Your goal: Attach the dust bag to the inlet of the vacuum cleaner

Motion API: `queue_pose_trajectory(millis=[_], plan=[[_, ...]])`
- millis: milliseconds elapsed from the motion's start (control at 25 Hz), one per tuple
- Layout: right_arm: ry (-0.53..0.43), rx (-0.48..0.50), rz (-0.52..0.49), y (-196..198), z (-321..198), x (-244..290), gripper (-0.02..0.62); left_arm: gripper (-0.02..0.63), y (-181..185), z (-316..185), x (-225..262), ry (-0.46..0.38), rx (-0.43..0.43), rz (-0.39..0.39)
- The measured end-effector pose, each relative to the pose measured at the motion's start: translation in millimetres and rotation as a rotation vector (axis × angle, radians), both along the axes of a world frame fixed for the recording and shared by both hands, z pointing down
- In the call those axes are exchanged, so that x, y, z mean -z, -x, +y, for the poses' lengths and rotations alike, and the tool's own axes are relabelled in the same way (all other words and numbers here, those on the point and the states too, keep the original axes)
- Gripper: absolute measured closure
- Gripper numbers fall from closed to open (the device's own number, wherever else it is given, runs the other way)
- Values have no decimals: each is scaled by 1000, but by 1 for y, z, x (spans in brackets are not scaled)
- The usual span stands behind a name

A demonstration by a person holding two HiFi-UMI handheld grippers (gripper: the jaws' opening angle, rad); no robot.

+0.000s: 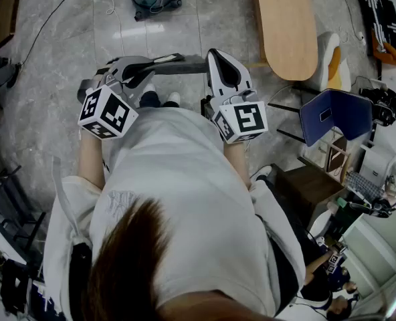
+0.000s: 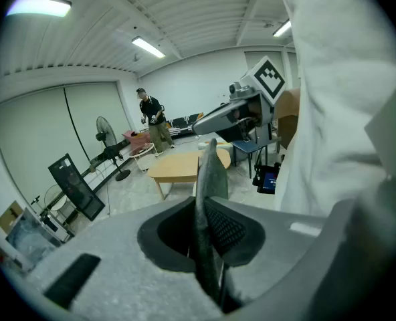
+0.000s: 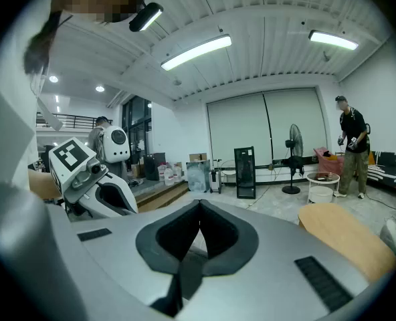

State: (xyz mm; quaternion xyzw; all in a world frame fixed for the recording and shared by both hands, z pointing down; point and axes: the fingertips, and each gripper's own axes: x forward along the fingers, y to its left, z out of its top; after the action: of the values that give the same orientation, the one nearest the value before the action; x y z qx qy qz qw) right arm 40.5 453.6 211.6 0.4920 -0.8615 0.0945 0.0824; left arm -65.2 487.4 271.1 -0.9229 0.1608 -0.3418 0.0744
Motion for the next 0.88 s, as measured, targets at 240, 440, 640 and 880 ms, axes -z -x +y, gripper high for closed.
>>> queue_pose_trajectory(millis=[240,440,640,880], plan=[[-4,11,-8,-14,6,1,594,566,-13,5,-1,-6,16,-12],[-11,18,-23,-33,16,3,594,566,-29,15,3,-24,40,-14],[-57,50,-41,-40,27,5,594,566,-39,25,0,-40,57,-15],[-54,63,-53,-51,37,2,594,566,-48,31,-8,-36,71,-20]])
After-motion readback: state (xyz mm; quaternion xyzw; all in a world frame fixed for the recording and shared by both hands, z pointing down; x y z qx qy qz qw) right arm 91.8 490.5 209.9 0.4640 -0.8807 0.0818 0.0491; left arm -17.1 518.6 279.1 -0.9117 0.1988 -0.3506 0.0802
